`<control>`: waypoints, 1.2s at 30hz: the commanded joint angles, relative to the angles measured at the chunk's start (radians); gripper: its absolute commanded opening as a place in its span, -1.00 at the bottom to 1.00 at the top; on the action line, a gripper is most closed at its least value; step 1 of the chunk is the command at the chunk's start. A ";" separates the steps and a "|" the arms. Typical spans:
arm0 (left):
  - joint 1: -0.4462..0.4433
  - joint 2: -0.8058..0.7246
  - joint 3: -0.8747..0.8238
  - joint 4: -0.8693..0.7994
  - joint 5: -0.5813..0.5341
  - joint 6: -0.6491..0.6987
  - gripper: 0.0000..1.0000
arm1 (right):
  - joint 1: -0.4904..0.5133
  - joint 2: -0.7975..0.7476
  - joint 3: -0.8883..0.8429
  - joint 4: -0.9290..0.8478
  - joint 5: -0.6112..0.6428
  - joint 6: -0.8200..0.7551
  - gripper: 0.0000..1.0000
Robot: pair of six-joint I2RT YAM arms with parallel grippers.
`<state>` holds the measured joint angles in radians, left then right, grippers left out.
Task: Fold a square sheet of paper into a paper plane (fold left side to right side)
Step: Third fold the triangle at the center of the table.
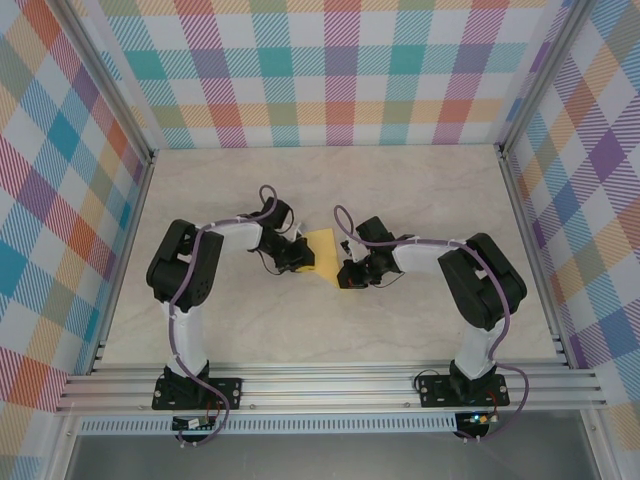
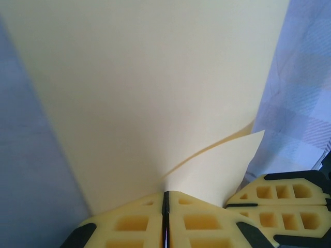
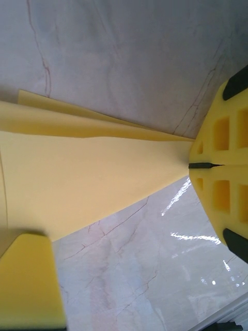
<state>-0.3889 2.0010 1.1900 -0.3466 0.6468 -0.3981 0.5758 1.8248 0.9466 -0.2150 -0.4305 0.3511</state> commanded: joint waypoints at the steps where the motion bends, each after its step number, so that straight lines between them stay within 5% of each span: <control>1: 0.084 0.015 -0.003 -0.073 -0.204 0.051 -0.81 | -0.004 0.049 -0.025 -0.137 0.065 -0.018 -1.00; 11: 0.116 -0.093 0.037 -0.097 -0.108 0.070 -0.73 | -0.004 0.051 -0.012 -0.139 0.052 -0.020 -1.00; 18: 0.026 -0.215 -0.039 -0.032 0.002 0.007 -0.69 | -0.004 0.047 -0.001 -0.141 0.053 -0.009 -1.00; 24: -0.059 -0.134 -0.008 0.005 0.023 -0.019 -0.67 | -0.004 0.050 0.005 -0.142 0.052 -0.005 -1.00; 36: -0.071 0.021 0.071 -0.040 -0.044 0.024 -0.67 | -0.004 0.030 0.023 -0.154 0.041 0.011 -1.00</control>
<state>-0.4622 1.9995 1.2301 -0.3511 0.6323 -0.3985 0.5758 1.8320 0.9722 -0.2588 -0.4286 0.3534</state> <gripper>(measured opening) 0.166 0.027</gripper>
